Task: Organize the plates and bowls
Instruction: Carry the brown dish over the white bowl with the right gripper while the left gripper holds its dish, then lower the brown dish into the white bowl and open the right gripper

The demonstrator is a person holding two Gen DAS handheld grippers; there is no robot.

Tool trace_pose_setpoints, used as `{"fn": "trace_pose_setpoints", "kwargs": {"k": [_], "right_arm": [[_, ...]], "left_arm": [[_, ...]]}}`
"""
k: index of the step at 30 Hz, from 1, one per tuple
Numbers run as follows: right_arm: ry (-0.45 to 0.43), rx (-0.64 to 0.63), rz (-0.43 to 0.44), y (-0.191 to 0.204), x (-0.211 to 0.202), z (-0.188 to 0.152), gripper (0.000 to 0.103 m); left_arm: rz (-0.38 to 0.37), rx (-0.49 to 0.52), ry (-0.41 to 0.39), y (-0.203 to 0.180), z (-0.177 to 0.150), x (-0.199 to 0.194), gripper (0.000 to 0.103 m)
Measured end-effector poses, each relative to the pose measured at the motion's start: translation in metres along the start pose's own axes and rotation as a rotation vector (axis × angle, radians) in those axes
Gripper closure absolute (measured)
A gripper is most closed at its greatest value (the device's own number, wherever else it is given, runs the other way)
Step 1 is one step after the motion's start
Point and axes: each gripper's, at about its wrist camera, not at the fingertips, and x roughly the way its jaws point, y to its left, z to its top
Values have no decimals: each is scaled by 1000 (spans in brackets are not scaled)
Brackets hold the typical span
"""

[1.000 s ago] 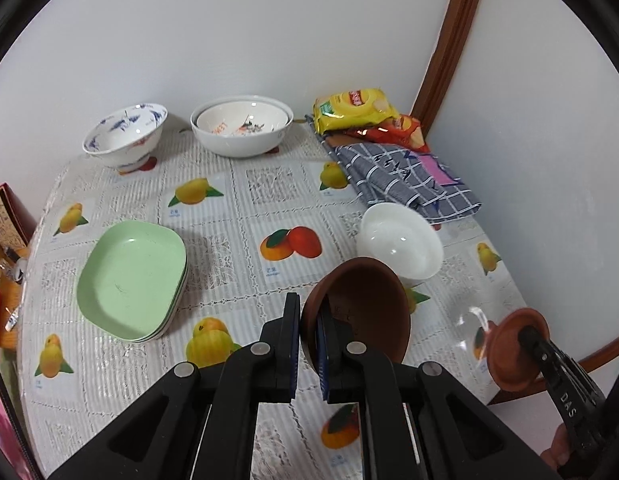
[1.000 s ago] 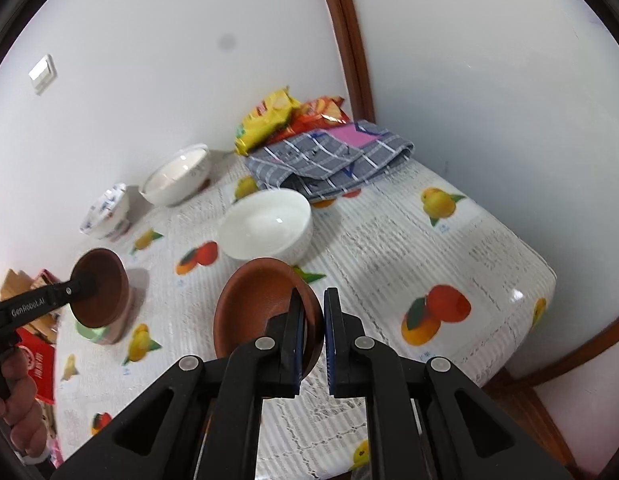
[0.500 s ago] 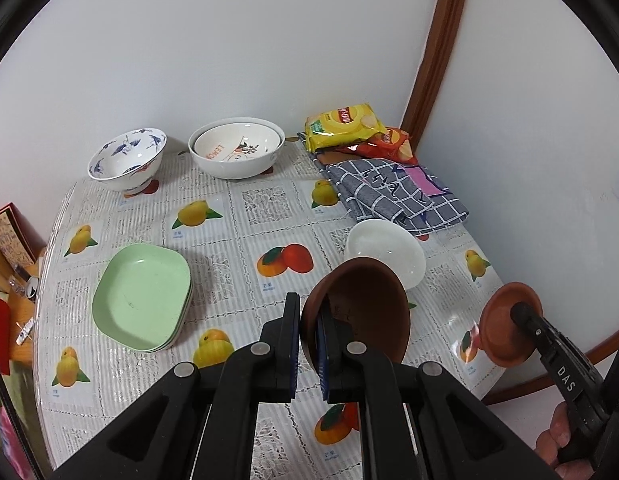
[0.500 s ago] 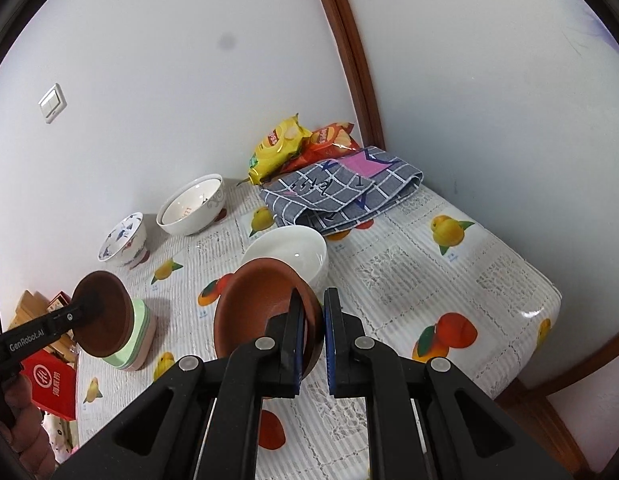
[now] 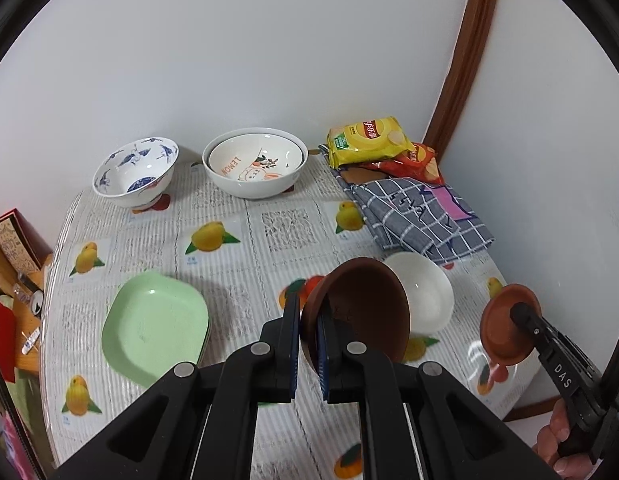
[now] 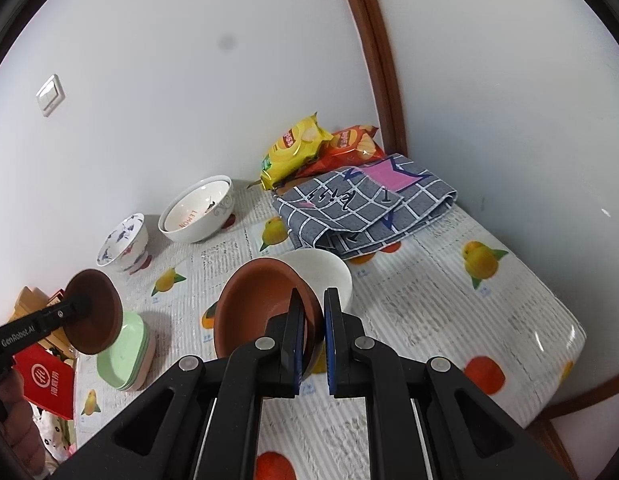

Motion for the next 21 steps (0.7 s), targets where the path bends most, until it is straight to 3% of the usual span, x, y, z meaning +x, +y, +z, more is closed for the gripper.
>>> {"fn": "trace_pose_setpoints", "kwargs": {"k": [10,21], "right_arm": [[86,-46,-41,2,76,22,94],[202,-85,-82,6,146,11,94]], "left_arm": [[-11,8,24,-4,38,67,95],[-35,15,77,-3,48,143,95]]}}
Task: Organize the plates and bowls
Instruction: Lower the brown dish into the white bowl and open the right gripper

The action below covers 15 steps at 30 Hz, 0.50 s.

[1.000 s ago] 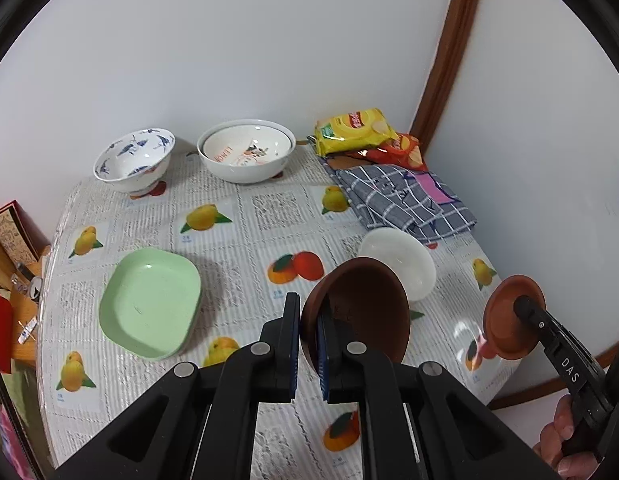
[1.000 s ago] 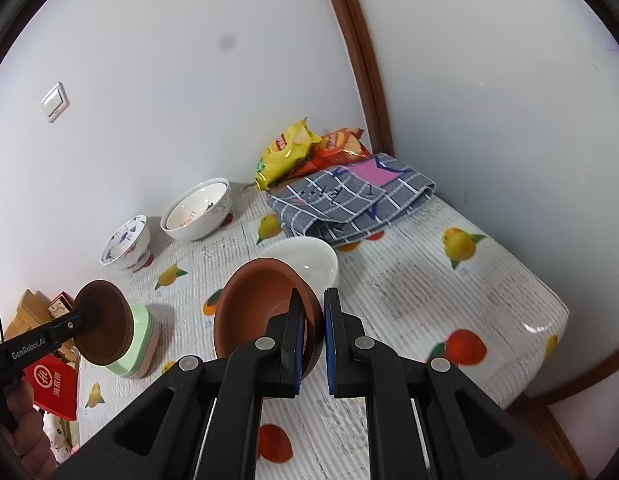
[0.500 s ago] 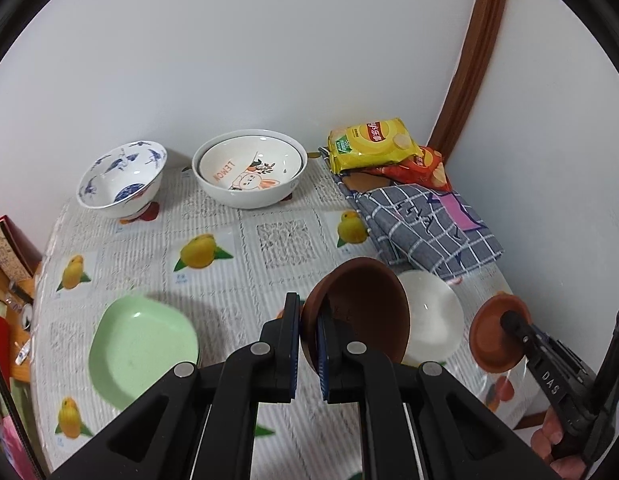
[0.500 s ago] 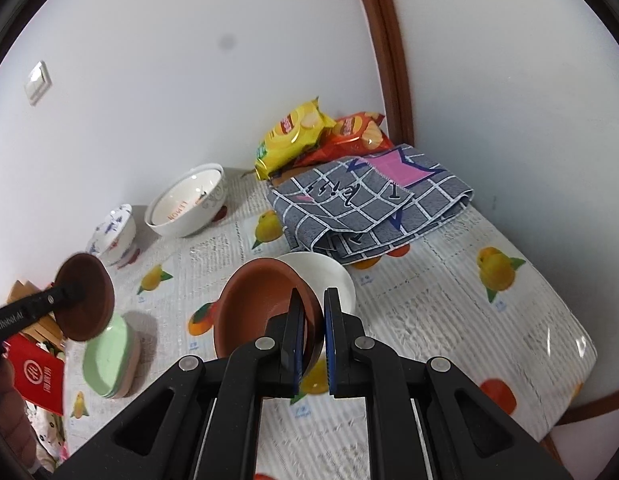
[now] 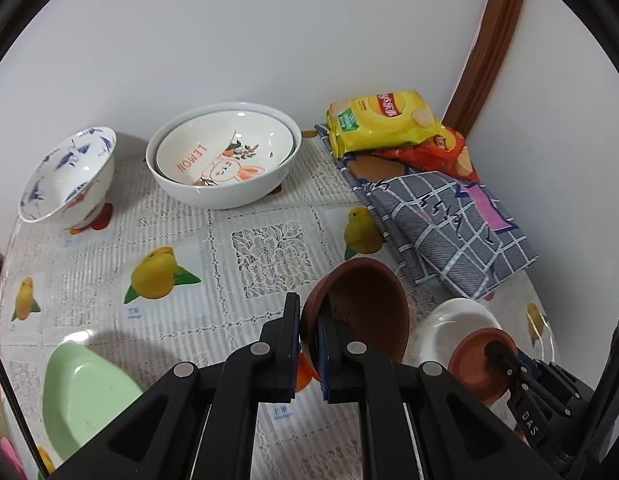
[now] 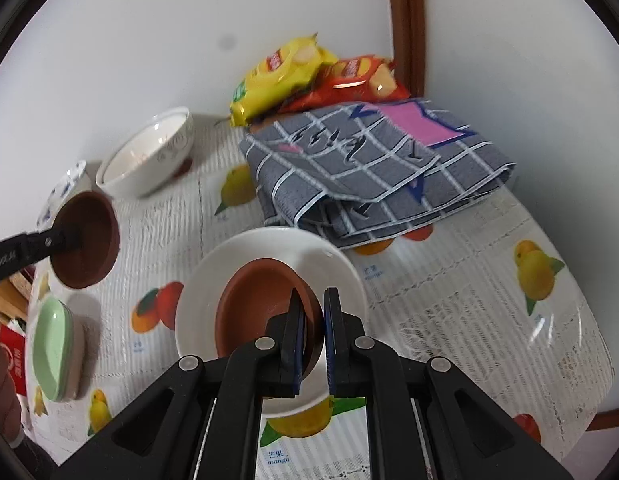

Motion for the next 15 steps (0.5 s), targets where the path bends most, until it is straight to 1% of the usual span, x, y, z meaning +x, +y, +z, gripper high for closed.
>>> {"fn": "trace_pose_setpoints", "kwargs": {"k": [3,5,10,15], "right_arm": [[17,-16,-19,5,13,0,94],[25,-25,-30,7,19,-1,94],[52,-32,-33,8,30,0,94],[69,-44,-40,10,38,1,94]], "left_arm": [[-2,3,5,4,0,10,95],[6,6,24,6,3,18,95],[9,-16,10,16,6,15,95],[10,-28,16,21,6,18,95]]}}
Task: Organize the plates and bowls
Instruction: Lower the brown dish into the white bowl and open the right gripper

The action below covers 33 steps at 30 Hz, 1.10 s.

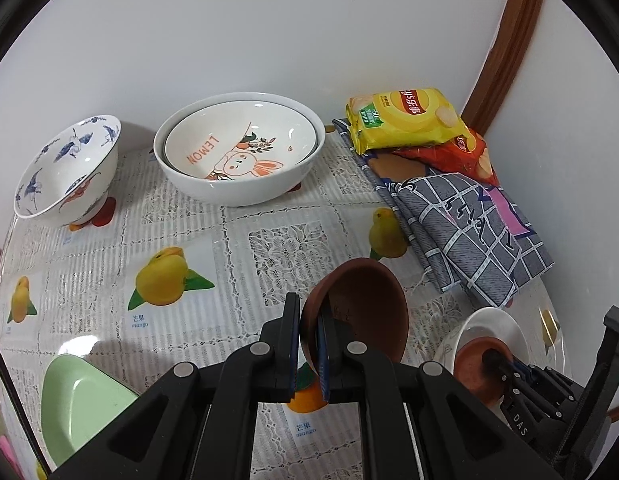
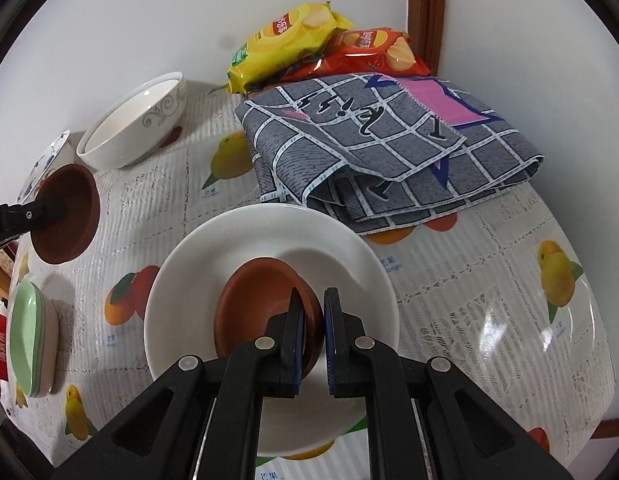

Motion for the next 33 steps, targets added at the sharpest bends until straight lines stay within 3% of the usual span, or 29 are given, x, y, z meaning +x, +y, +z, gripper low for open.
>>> {"fn": "trace_pose_setpoints", "kwargs": {"k": [27,33], "right_arm": [[66,-115,-173,22,20,5,88],[60,-126,-175,22,17,0,88]], "left_arm": [[-26,-25,-7,10,5,-8,94],[-51,-11,-9,4,4,-12,94]]}}
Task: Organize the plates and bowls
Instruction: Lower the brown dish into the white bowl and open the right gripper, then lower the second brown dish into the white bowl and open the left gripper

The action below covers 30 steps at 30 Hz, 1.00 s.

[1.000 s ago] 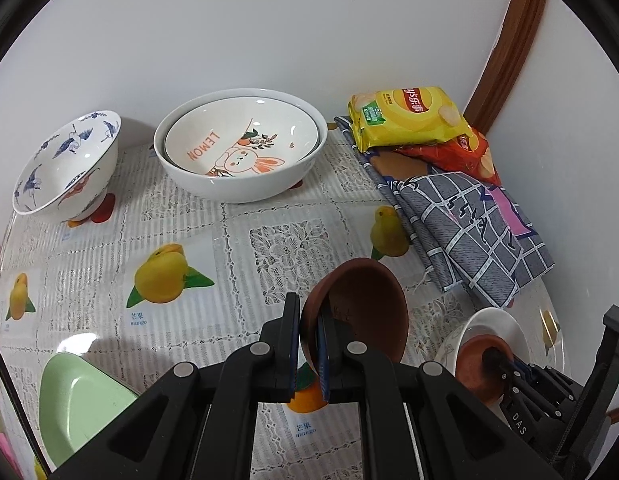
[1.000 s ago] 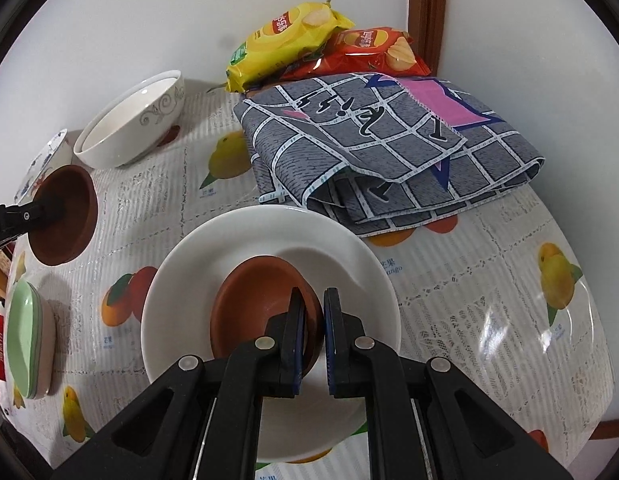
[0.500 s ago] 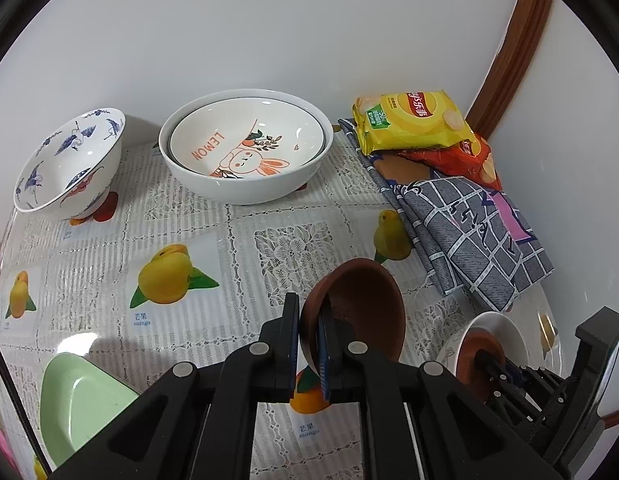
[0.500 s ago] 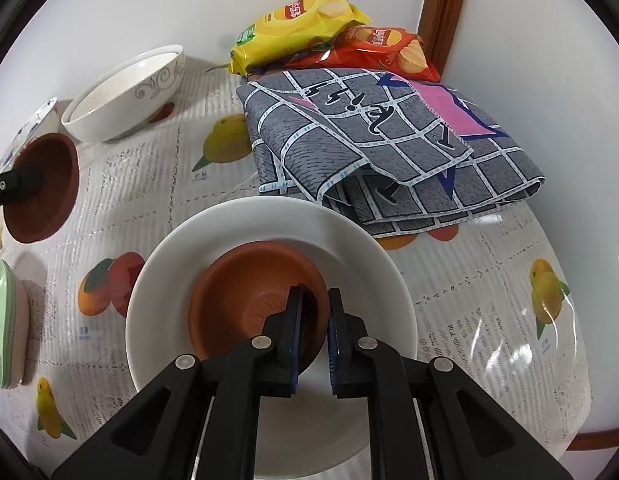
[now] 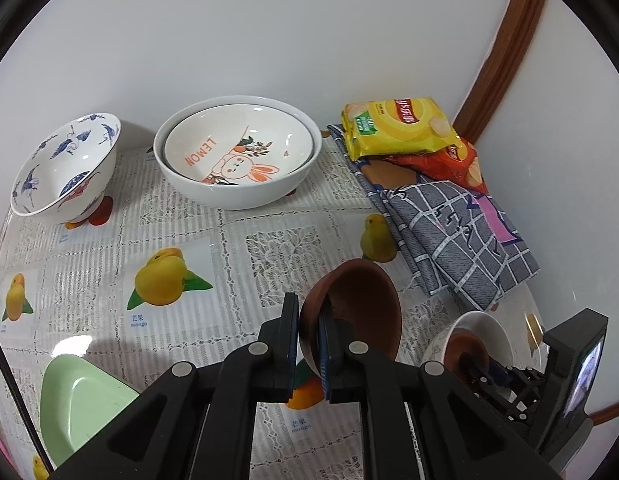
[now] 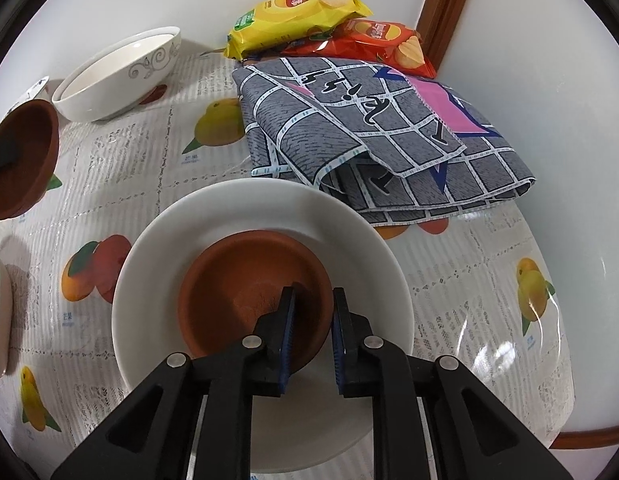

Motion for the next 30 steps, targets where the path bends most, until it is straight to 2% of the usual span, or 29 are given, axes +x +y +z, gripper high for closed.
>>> {"fn": "trace_pose_setpoints", "kwargs": {"k": [11,14,16,18,25,30], "right_arm": [[15,-33,-30,8,0,-2,81],[11,-22,-5,8,-2,-2,76],[3,-22,-6,7,-5,-2,67],[-17,-15,-15,6,-10,-3,63],[-49,35,55,-9,-28,-6,63],[-107,57,99,-24,-60,-18,62]], "left_arm": [[-25,4,-2,-2,0,-4,93],[-32,2,-3,-1,0,-6,93],[-34,0,-2,-1,0,-6,93],[-42,-1,0,-1,0,-7,93],[-61,16,1,-8,-2,-10,93],[-89,51,-5,-22,-7,-15,93]]}}
